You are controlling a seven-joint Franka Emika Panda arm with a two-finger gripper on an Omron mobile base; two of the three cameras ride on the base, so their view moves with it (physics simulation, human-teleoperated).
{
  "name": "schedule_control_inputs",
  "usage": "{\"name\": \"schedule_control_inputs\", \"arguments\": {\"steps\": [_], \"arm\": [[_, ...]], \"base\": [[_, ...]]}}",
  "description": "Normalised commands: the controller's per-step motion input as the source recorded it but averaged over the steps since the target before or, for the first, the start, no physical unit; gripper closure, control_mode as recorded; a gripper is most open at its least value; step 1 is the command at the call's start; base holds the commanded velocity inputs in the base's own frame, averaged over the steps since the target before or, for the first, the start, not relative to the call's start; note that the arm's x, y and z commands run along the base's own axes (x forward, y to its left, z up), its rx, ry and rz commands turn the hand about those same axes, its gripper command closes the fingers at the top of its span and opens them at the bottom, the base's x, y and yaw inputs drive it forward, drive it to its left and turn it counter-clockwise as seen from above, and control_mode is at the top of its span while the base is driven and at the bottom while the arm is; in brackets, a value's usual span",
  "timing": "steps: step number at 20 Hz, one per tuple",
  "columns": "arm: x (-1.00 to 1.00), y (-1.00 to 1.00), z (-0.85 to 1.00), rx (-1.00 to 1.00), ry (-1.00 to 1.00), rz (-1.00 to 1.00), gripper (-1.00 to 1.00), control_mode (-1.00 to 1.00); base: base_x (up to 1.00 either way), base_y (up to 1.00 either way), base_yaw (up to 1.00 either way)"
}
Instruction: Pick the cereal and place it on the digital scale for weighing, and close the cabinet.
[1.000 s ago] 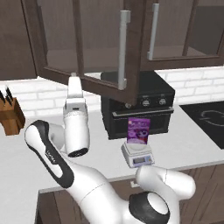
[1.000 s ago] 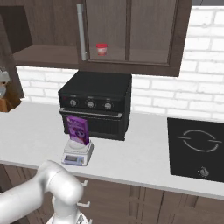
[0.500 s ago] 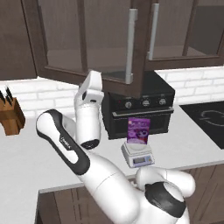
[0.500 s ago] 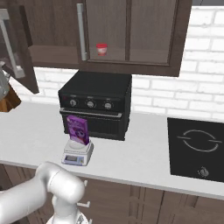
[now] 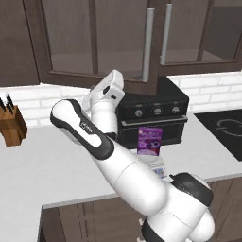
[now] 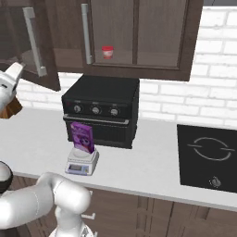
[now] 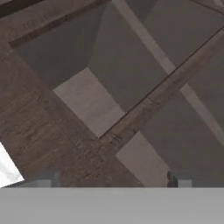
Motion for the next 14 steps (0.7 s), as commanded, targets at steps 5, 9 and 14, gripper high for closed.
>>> {"name": "schedule_control_inputs", "arguments": {"steps": [5, 9, 14], "arm": [[0.69, -0.15, 0.0, 0.27, 0.19, 0.0, -1.0, -1.0], [0.73, -0.1, 0.02, 0.16, 0.22, 0.0, -1.0, -1.0], [0.76, -0.07, 0.05, 0.1, 0.22, 0.0, -1.0, -1.0]], "base": [[0.0, 0.0, 0.0], [0.0, 0.0, 0.0], [0.0, 0.0, 0.0]]}}
